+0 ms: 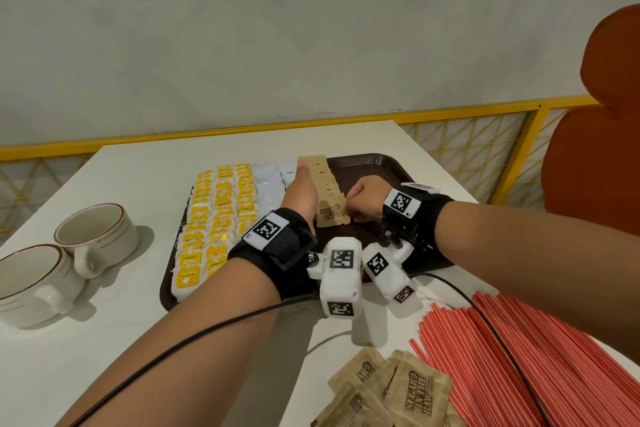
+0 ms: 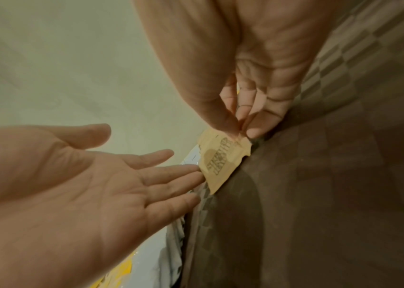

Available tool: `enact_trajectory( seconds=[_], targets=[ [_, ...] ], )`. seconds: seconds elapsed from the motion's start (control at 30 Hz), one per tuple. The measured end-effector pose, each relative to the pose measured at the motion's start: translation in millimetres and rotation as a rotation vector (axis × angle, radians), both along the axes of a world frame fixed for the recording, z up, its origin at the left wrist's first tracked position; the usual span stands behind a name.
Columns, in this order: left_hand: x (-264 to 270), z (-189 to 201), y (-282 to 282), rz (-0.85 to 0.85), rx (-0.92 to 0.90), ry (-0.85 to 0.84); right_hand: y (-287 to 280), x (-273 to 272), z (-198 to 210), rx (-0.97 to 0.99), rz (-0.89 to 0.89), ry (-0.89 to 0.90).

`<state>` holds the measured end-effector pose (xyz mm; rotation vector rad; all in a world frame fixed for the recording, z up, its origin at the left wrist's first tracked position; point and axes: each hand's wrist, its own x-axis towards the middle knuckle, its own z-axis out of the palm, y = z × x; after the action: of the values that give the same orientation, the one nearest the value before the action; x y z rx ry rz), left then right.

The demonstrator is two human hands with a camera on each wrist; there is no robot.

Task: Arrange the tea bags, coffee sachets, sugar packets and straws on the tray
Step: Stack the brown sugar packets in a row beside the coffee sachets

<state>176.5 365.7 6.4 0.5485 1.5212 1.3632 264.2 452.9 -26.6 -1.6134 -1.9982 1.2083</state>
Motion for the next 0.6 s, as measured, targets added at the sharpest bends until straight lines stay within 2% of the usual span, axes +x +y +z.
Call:
enact_trajectory(
  seconds=[0.1, 0.23, 0.6],
  targets=[
    [0, 3, -2, -0.027, 0.003, -0.022, -1, 3, 0, 0.049, -0.015, 0.035],
    [0, 2, -1, -0.017, -0.001, -0.045, 0, 2, -2, 0.003, -0.047, 0.085],
    [3, 11, -6, -0.002, 0.006, -0.058, 8, 3, -1, 0.043, -0.010, 0.010]
  ],
)
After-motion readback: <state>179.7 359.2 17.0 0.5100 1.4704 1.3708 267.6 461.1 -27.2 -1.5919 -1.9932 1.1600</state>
